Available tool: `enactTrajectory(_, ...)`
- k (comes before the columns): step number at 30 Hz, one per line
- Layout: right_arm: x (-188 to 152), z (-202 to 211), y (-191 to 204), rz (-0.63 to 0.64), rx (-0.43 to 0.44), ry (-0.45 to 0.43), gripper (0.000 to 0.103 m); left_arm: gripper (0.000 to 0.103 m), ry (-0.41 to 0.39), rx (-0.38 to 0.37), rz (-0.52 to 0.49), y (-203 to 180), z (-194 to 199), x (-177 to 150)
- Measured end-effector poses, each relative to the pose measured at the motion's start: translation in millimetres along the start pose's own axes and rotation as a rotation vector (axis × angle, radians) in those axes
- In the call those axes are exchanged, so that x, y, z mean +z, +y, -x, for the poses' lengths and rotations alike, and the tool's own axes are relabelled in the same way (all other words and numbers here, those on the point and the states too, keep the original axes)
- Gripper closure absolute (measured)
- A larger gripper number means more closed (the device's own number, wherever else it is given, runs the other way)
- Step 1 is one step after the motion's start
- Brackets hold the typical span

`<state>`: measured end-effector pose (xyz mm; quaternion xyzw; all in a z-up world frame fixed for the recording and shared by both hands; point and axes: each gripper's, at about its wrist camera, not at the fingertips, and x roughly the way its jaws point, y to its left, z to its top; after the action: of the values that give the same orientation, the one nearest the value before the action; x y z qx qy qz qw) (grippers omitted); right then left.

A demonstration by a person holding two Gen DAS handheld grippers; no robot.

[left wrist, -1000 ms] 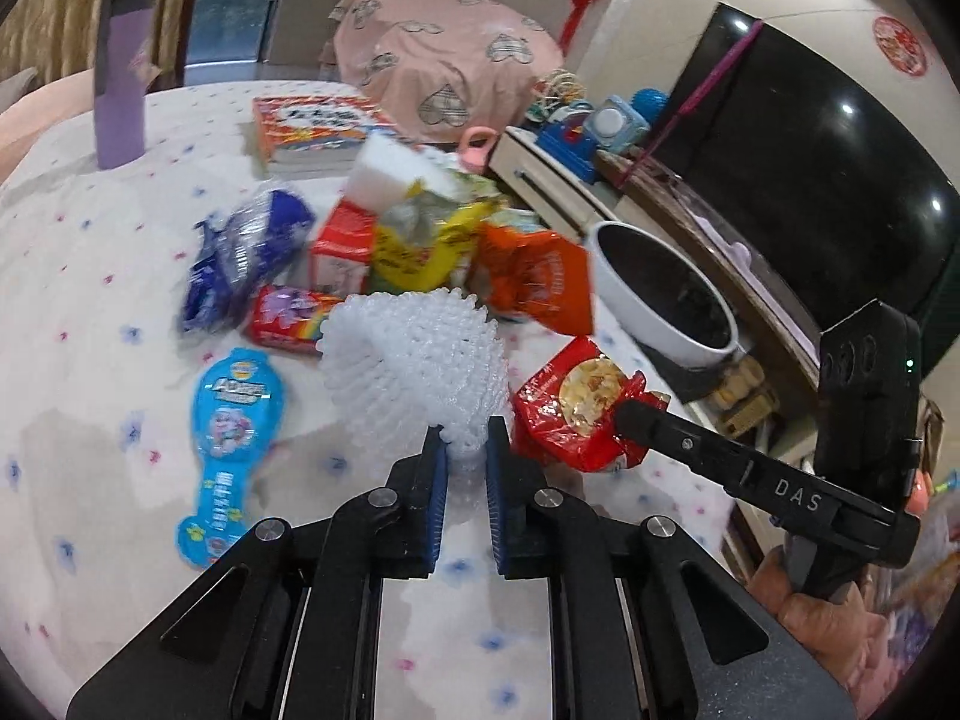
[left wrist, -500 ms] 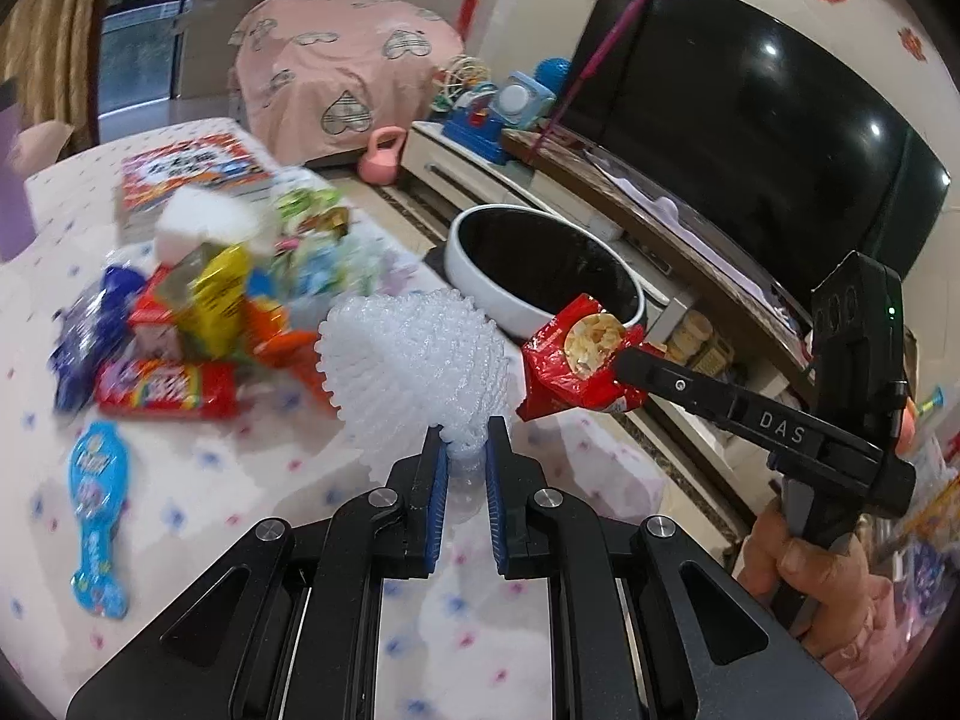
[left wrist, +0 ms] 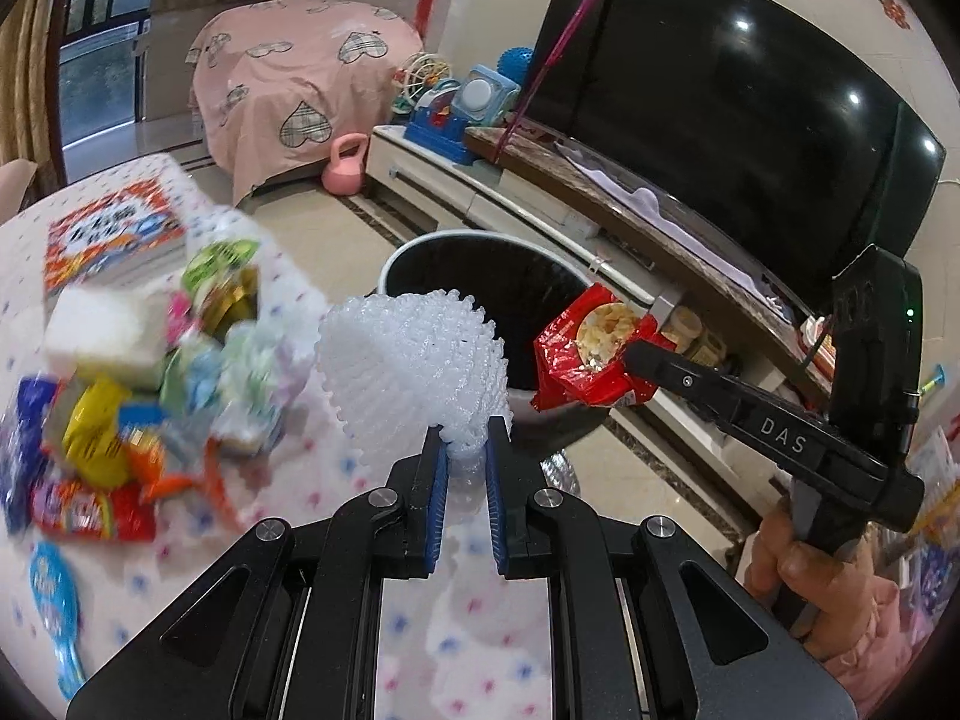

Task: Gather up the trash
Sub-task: 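Carry both items over the trash bin and open both tools to drop them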

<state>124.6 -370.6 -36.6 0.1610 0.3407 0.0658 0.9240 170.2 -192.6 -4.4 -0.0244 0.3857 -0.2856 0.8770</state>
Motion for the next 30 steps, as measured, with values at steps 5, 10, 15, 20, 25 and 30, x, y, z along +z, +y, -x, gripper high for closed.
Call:
enactTrajectory(5,26,-6,-15,0.03,-0.055,-0.025,0.092,0.092,0.007,-0.01,-0.018,-11,-23,24)
enactTrajectory(10,46,-18,-29,0.048,-0.09,-0.017,0.092,0.092,0.022,-0.011,-0.036,-20,-45,44)
enactTrajectory(15,54,-35,-35,0.075,-0.108,0.021,0.092,0.092,0.06,-0.011,-0.039,-23,-74,56)
enactTrajectory(20,56,-51,-40,0.102,-0.13,0.06,0.091,0.087,0.097,-0.002,-0.041,-21,-96,57)
enactTrajectory(25,57,-59,-50,0.082,-0.141,0.082,0.073,0.042,0.084,0.016,-0.021,-19,-97,54)
enactTrajectory(30,58,-52,-53,0.05,-0.123,0.058,0.055,0.041,0.061,0.002,0.018,-11,-81,48)
